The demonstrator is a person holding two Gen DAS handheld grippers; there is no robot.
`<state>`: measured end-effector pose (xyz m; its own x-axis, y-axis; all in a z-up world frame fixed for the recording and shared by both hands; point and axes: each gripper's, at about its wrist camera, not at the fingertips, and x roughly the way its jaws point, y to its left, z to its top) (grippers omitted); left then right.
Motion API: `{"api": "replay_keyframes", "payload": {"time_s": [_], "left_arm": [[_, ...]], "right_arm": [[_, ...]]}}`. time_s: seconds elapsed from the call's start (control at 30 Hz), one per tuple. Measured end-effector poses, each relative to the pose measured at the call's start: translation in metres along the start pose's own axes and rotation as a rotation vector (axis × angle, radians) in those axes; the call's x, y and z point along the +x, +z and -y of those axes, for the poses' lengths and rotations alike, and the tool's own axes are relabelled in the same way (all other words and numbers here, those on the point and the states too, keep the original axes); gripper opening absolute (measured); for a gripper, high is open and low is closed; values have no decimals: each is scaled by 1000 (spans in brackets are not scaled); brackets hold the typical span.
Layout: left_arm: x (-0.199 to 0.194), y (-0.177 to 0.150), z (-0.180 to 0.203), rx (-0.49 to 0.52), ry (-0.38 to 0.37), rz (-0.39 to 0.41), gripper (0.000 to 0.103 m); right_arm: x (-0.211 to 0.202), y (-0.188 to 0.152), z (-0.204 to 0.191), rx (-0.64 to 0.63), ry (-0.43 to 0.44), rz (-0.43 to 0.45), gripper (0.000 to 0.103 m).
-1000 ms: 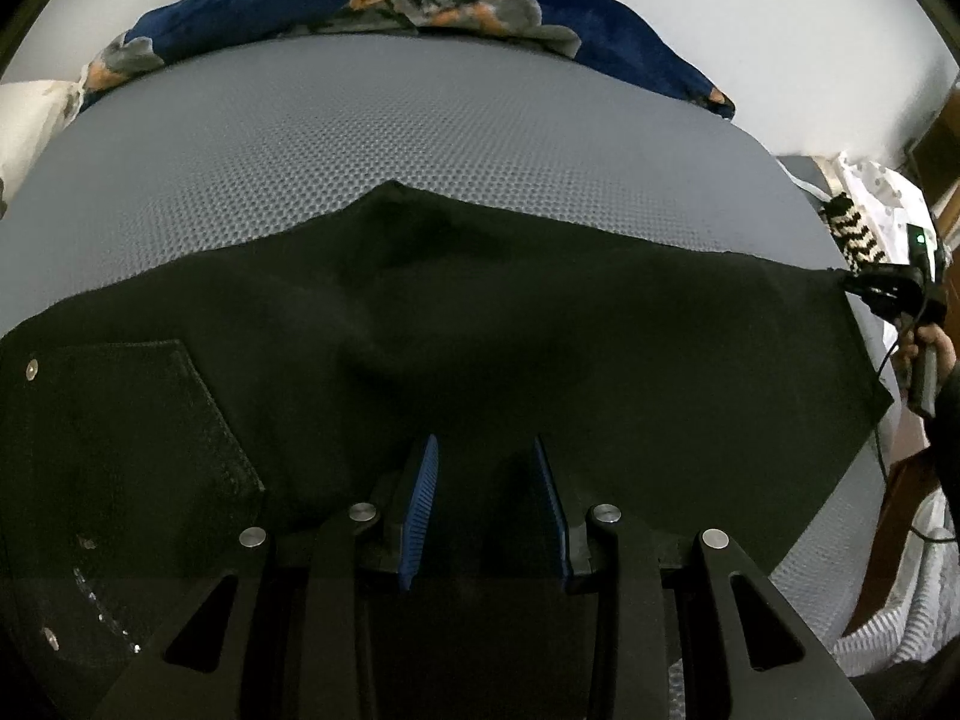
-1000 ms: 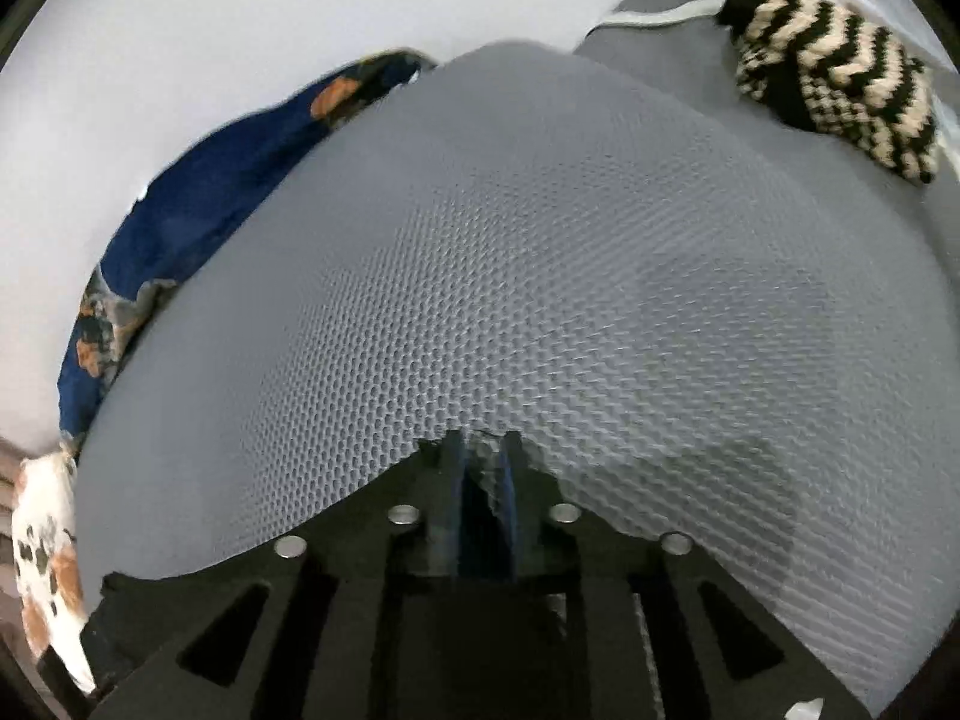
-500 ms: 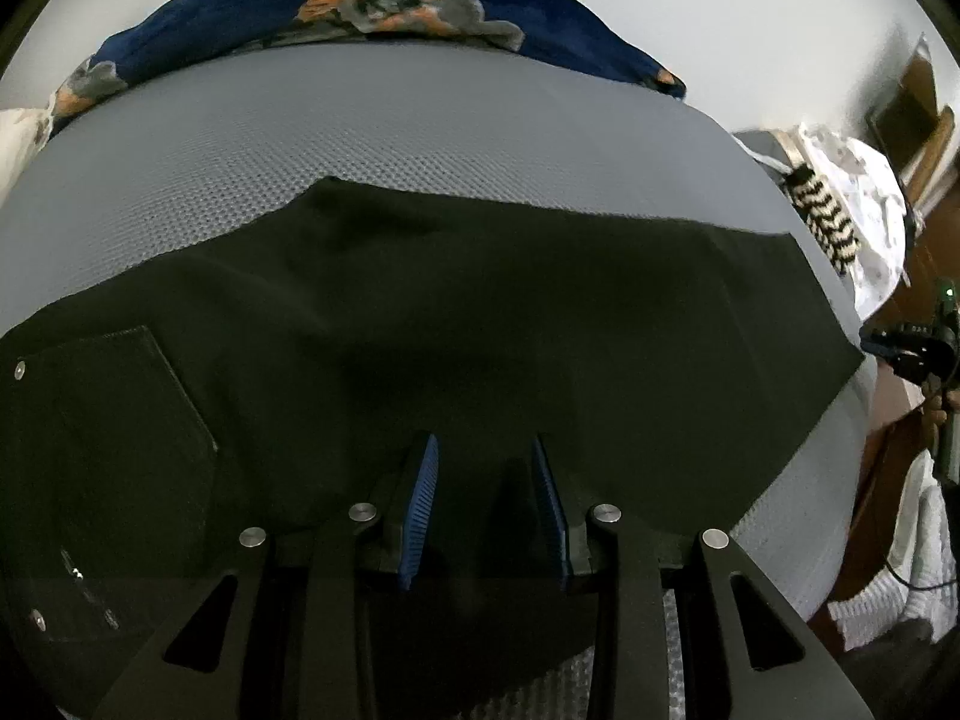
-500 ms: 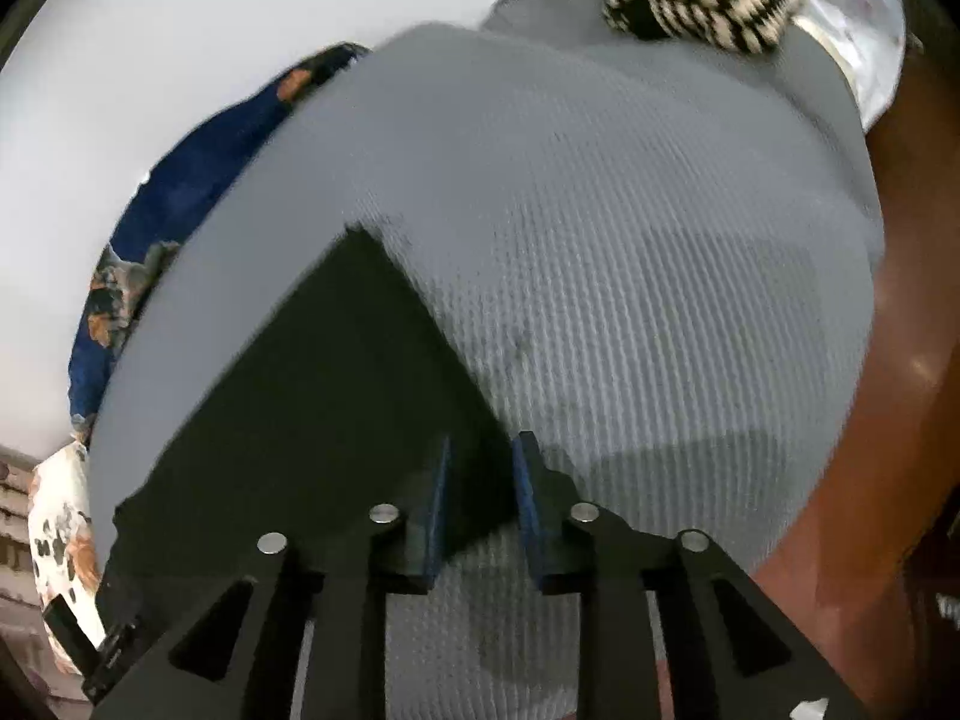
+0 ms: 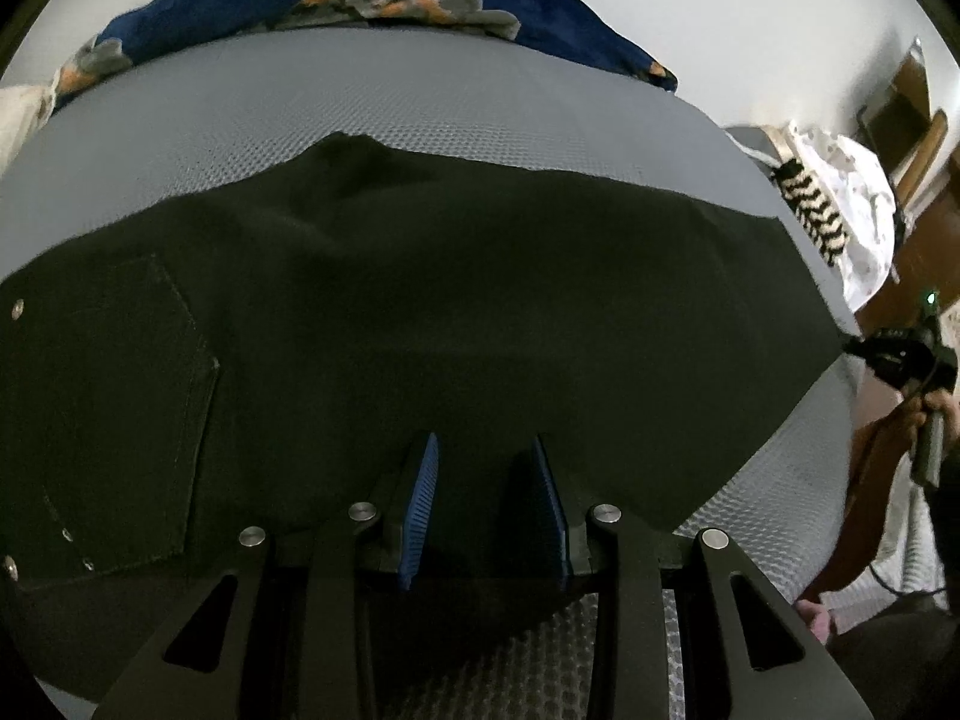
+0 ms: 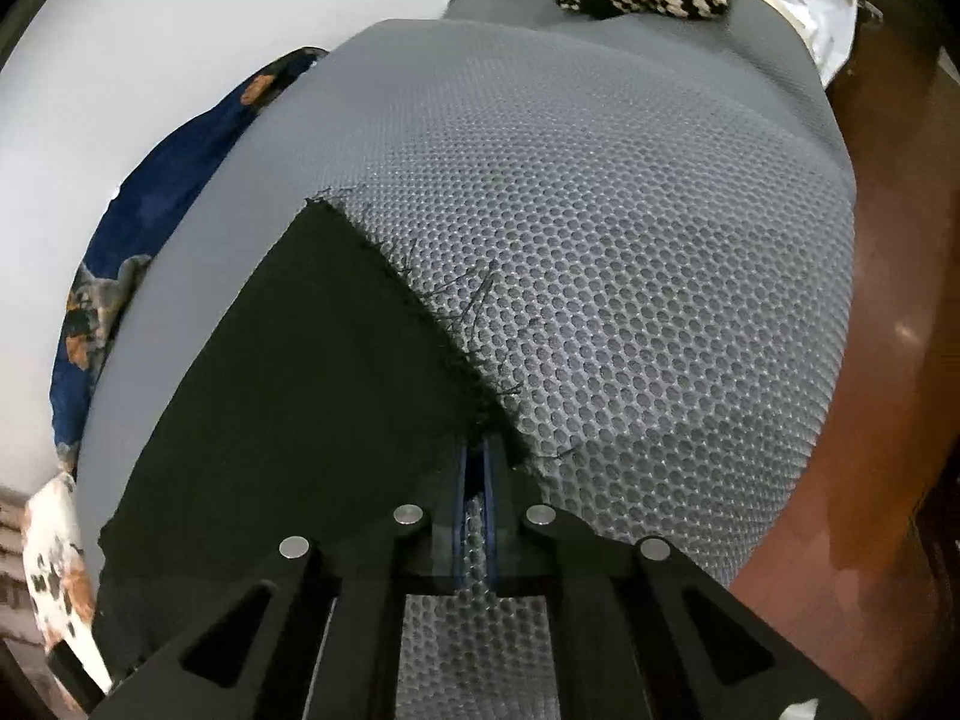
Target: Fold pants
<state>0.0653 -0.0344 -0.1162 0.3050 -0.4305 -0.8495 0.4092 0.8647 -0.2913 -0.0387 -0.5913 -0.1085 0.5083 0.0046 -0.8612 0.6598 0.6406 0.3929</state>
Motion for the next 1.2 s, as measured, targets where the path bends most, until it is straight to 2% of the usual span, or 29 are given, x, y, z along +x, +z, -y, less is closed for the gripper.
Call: {"api": "replay_keyframes", "payload": {"time_s": [0.07, 0.2, 0.27, 0.37, 0.47, 0.63, 0.83, 0.93, 1.07, 1.2], "left_arm": [[-4, 2, -6, -21, -7, 9, 34], [-30, 8, -27, -63, 35, 117, 34], [-41, 12, -42, -107, 49, 151, 34], [-53, 13, -64, -148, 87, 182, 34], [-63, 9, -86, -188, 128, 195, 34], [-75, -3, -112, -231, 174, 211, 34], [-80, -7, -138, -271, 213, 202, 34], [-78, -11, -149, -301, 208, 184, 34], [-75, -15, -154, -292, 183, 163, 34], [-73, -12, -157, -289, 174, 154, 34]], "right_arm": [[-4, 2, -3, 0, -24, -15, 30], [-24, 6, -29, -71, -54, 46, 31], [-29, 9, -52, -111, -11, 67, 31], [-20, 5, -106, -218, 77, 30, 31], [3, -3, -180, -373, 174, -44, 32], [44, -33, -292, -583, 281, -152, 35], [85, -81, -404, -803, 400, -333, 38], [96, -105, -440, -867, 442, -415, 46], [120, -128, -479, -944, 468, -514, 46], [148, -151, -502, -998, 481, -654, 46]]}}
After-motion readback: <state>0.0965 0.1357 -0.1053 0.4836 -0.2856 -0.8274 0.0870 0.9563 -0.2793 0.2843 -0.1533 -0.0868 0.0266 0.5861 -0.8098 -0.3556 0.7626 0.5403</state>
